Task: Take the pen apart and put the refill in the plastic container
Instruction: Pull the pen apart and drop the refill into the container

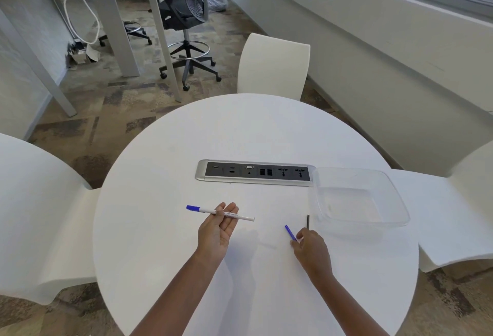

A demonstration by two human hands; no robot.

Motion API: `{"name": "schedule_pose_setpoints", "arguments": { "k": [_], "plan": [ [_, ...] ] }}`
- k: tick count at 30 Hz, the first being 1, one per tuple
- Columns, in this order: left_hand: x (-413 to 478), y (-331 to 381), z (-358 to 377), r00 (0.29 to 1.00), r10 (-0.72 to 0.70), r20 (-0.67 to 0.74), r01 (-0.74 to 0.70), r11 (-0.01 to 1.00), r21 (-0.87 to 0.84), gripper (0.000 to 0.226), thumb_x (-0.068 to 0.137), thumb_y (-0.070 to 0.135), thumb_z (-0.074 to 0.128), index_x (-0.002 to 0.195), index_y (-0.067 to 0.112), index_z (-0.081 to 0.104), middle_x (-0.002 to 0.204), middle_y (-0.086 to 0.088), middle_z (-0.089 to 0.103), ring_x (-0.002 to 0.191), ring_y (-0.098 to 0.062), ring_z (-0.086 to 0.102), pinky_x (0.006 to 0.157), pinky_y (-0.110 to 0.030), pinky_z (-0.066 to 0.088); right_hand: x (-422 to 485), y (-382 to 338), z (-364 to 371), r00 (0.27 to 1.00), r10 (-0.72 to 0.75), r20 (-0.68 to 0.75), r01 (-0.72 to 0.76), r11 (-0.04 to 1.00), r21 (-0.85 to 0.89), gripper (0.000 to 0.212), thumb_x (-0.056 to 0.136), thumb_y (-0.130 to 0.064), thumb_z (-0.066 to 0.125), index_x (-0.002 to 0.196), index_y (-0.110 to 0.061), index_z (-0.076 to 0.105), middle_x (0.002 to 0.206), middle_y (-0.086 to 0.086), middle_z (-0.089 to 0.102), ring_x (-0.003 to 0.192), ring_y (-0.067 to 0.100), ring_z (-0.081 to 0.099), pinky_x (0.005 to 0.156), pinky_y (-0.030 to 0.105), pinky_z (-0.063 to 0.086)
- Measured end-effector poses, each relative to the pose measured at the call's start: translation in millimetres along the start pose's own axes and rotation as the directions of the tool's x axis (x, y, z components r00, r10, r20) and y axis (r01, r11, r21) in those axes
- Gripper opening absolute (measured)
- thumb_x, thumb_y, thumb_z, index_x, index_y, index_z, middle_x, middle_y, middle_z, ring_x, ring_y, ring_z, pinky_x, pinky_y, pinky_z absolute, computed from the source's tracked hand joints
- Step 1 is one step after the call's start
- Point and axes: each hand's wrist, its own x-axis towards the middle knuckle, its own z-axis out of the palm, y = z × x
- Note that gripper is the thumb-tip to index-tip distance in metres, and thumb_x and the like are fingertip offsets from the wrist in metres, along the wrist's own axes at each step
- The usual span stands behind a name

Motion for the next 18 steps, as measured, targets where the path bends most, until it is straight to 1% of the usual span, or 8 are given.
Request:
{"name": "schedule_pose_setpoints", "arguments": {
  "k": [3,4,6,8,10,13,15,18],
  "plan": [
    [2.2,-0.6,0.0,1.000,0.025,-0.003,-0.025,0.998,0.066,0.028,0.098,0.002,0.038,0.125,-0.005,0.045,0.091,-0.016,0.061,0.084,-0.025,0.060,0.089,-0.040,0.042,1.5,-9.7,-7.2,1.000,-0.027,0.009,0.026,0.997,0.077,0.016,0.082,-0.015,0.062,0.095,-0.007,0.059,0.081,0.006,0.059,0.082,0.023,0.058,0.068,0.028,0.041],
    [3.2,-1.0,0.0,0.999,0.032,-0.002,-0.032,0.995,0.098,0.027,0.097,0.002,0.040,0.122,-0.004,0.047,0.090,-0.015,0.061,0.083,-0.024,0.060,0.087,-0.038,0.045,1.5,-16.0,-10.9,0.999,-0.044,0.019,0.041,0.991,0.131,0.013,0.082,-0.016,0.062,0.092,-0.008,0.060,0.075,0.003,0.058,0.075,0.020,0.057,0.066,0.026,0.040],
    [5.1,-2.2,0.8,0.999,0.032,0.005,-0.033,0.982,0.186,0.021,0.096,0.002,0.044,0.115,-0.003,0.052,0.087,-0.013,0.061,0.081,-0.023,0.060,0.074,-0.034,0.055,1.2,-32.0,-19.7,0.993,-0.083,0.083,0.059,0.964,0.258,0.008,0.083,-0.019,0.061,0.080,-0.012,0.062,0.067,-0.002,0.057,0.067,0.016,0.054,0.061,0.024,0.040],
    [6.2,-4.3,4.2,1.000,0.027,0.002,-0.027,0.955,0.295,0.016,0.094,0.004,0.049,0.107,-0.003,0.056,0.085,-0.011,0.060,0.083,-0.026,0.059,0.066,-0.030,0.057,0.8,-50.1,-28.5,0.970,-0.156,0.188,0.087,0.940,0.330,0.016,0.085,-0.024,0.059,0.072,-0.016,0.061,0.063,-0.006,0.058,0.061,0.010,0.053,0.055,0.015,0.039],
    [7.7,-8.1,9.0,0.999,0.033,-0.004,-0.029,0.916,0.401,0.014,0.092,0.005,0.053,0.102,-0.003,0.059,0.087,-0.011,0.059,0.091,-0.027,0.055,0.070,-0.032,0.054,-0.9,-66.0,-34.1,0.935,-0.231,0.269,0.141,0.938,0.316,0.018,0.085,-0.027,0.060,0.073,-0.015,0.065,0.060,-0.009,0.058,0.056,0.004,0.051,0.052,0.009,0.038],
    [6.2,-14.2,18.3,1.000,0.025,0.018,-0.031,0.845,0.533,0.012,0.091,0.005,0.056,0.100,-0.001,0.062,0.097,-0.014,0.058,0.094,-0.028,0.055,0.075,-0.034,0.051,-3.7,-79.5,-33.7,0.902,-0.290,0.320,0.214,0.944,0.251,0.019,0.082,-0.027,0.063,0.083,-0.009,0.069,0.071,0.000,0.066,0.064,0.008,0.052,0.057,0.014,0.038],
    [6.0,-17.8,22.5,0.999,0.026,0.036,-0.043,0.798,0.602,0.013,0.090,0.005,0.058,0.100,-0.001,0.063,0.096,-0.013,0.059,0.090,-0.027,0.056,0.068,-0.031,0.053,-5.2,-82.5,-30.5,0.896,-0.303,0.324,0.245,0.947,0.207,0.018,0.080,-0.024,0.065,0.087,-0.008,0.069,0.084,0.009,0.070,0.069,0.011,0.053,0.058,0.017,0.038],
    [6.6,-22.1,26.3,0.997,0.022,0.071,-0.064,0.748,0.660,0.010,0.088,0.007,0.061,0.096,0.001,0.064,0.081,-0.010,0.062,0.075,-0.022,0.060,0.056,-0.023,0.056,-6.7,-83.3,-26.8,0.915,-0.283,0.289,0.236,0.954,0.188,0.019,0.080,-0.021,0.066,0.091,-0.006,0.065,0.081,0.009,0.066,0.072,0.015,0.054,0.061,0.022,0.039]
  ]
}}
